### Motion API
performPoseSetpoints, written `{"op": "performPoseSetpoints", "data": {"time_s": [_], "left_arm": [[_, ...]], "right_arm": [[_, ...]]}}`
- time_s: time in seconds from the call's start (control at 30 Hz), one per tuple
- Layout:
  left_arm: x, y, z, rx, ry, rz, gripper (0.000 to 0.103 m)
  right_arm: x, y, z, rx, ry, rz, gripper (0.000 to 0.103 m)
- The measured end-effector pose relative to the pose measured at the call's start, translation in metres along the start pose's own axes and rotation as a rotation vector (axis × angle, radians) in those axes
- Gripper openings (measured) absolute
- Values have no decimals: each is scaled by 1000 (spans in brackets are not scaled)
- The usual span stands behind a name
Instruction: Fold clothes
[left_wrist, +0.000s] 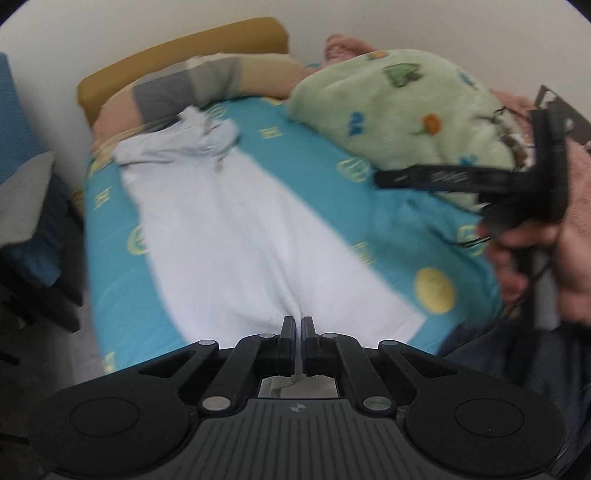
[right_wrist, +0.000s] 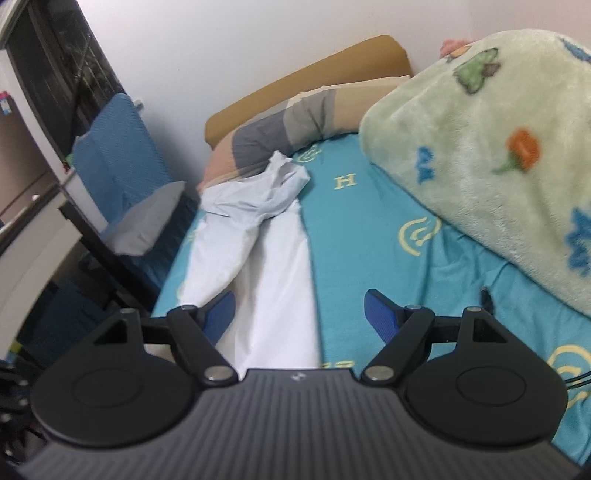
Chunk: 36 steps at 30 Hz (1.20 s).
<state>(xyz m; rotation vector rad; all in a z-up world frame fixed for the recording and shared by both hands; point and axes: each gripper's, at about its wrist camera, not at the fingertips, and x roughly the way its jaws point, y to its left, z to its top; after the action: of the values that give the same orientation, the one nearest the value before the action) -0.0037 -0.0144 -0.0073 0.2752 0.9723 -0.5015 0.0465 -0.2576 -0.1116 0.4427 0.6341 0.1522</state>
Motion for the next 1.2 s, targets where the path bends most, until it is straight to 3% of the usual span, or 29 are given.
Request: {"op": "performPoseSetpoints", "data": {"time_s": [0.13,0.37,0.47,0.53,0.73,0.93,1.2], "left_arm": [[35,-18,4,-74,34,-57,3],[98,-12,-20,-241,168,-119,5],[108,0,-30,-310,211,-129,25],[107,9,-29,-324,192,-100,48],[106,43,13,-349,96,24,69],[105,77,54,-372,0,147,73],[183,121,162,-238,-147,376,72]], "right_arm": [[4,-13,1,59,18,4,78],[12,-36,3,162,50,12,78],[14,-43,2,195,66,18,78],[14,-43,0,203,74,20,78],[9,-35,-2,184,68,7,78],[6,-24,0,122,34,-10,79],[27,-25,2,171,53,-11,79]]}}
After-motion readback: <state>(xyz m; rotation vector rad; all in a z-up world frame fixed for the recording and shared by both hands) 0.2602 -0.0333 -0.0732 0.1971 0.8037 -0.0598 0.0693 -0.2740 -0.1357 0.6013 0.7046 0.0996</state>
